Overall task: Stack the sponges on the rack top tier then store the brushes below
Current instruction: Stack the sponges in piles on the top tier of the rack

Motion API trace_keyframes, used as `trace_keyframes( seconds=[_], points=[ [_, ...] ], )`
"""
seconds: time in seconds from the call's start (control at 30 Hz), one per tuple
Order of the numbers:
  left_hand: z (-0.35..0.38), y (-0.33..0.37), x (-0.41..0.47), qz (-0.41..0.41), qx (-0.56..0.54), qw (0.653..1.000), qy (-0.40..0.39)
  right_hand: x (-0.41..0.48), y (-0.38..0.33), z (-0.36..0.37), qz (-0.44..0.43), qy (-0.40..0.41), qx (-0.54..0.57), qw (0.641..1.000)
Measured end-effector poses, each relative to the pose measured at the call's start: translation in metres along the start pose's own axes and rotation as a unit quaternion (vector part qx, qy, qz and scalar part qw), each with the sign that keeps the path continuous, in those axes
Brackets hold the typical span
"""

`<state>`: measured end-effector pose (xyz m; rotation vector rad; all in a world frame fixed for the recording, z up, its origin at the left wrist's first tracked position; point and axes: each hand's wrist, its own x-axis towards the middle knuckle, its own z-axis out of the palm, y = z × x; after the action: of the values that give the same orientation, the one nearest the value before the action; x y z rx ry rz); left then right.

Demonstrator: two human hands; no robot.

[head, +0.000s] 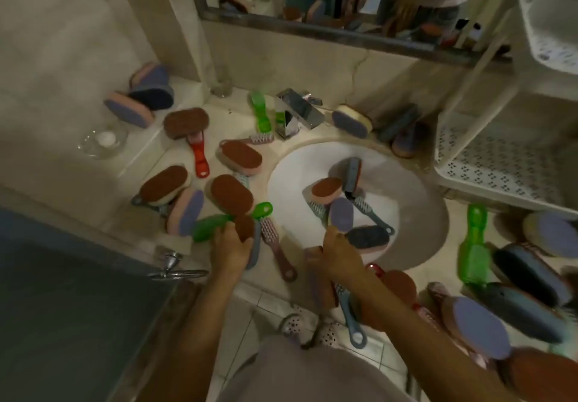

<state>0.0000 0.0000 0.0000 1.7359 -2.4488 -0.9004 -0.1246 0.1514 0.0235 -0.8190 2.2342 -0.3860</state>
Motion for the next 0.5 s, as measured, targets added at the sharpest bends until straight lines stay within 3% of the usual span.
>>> trace_keyframes(
  seconds=[0.13, 0.23, 0.4, 0.5],
  points=[
    [0.007, -0.007, -0.003, -0.071, 0.015, 0.996, -0.042, -0.004, 0.005, 0.006, 0.002, -0.022, -0.067, 0.998],
    [0.01, -0.008, -0.002, -0.085, 0.016, 0.996, -0.023, -0.001, 0.012, 0.012, 0.008, -0.037, -0.11, 0.993],
    [0.01, -0.007, -0.002, -0.073, 0.008, 0.997, -0.029, 0.001, 0.017, 0.019, 0.062, 0.02, -0.025, 0.998],
    [0.003, -0.002, -0.008, -0.076, -0.072, 0.994, -0.024, 0.002, 0.014, 0.007, 0.062, 0.071, 0.076, 0.993]
  ],
)
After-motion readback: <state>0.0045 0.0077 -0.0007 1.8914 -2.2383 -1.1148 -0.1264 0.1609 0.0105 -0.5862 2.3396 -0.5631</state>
